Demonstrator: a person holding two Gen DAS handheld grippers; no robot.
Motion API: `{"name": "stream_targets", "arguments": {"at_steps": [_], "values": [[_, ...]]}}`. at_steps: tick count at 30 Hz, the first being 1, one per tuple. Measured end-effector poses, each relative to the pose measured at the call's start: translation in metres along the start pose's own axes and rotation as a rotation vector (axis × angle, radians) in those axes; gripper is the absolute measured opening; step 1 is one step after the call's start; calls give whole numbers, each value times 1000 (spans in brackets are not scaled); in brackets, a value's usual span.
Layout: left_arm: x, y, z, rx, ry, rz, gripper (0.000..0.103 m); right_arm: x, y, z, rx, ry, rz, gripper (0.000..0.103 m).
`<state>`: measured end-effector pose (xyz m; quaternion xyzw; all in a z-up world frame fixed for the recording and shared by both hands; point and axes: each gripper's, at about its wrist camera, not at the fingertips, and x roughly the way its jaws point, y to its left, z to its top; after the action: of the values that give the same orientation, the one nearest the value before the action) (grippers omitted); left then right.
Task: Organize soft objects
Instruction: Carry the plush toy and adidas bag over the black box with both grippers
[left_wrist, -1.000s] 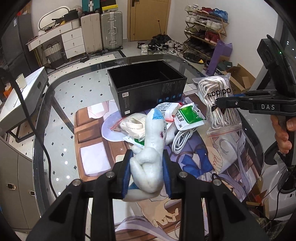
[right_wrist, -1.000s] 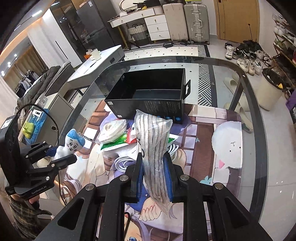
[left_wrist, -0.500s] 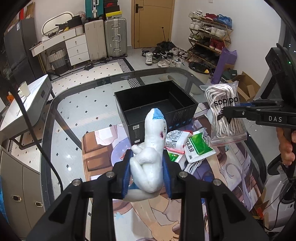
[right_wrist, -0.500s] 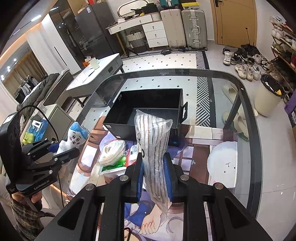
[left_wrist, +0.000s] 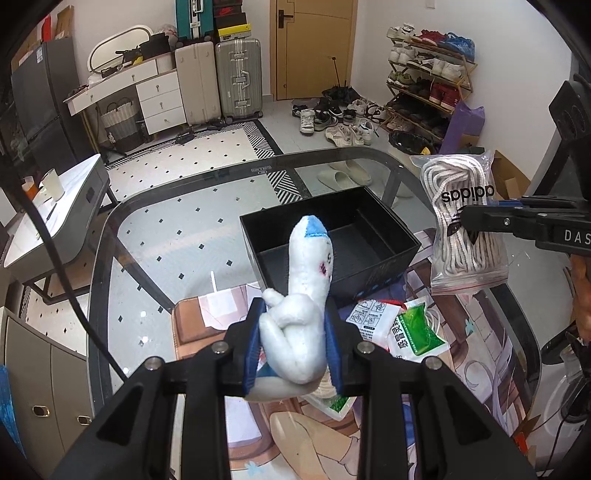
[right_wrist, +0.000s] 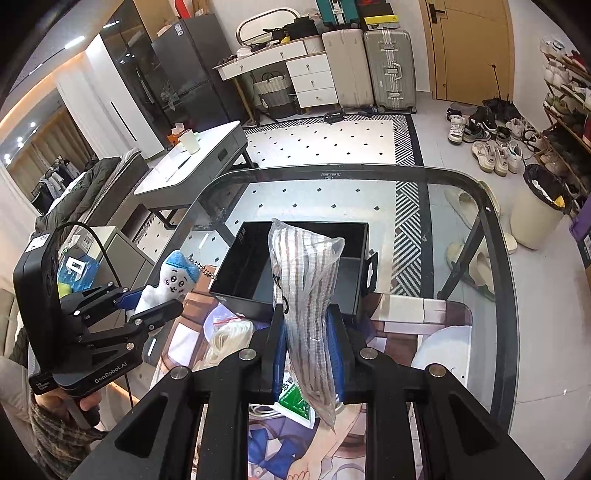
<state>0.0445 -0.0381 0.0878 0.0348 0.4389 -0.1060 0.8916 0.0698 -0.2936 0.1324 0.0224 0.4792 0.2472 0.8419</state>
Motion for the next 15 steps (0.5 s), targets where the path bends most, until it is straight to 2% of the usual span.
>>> {"name": "stream_targets", "arguments": {"at_steps": [15], "values": [[17, 14, 39, -28, -28, 16, 28, 12, -3, 43, 1, -25, 11, 20]]}}
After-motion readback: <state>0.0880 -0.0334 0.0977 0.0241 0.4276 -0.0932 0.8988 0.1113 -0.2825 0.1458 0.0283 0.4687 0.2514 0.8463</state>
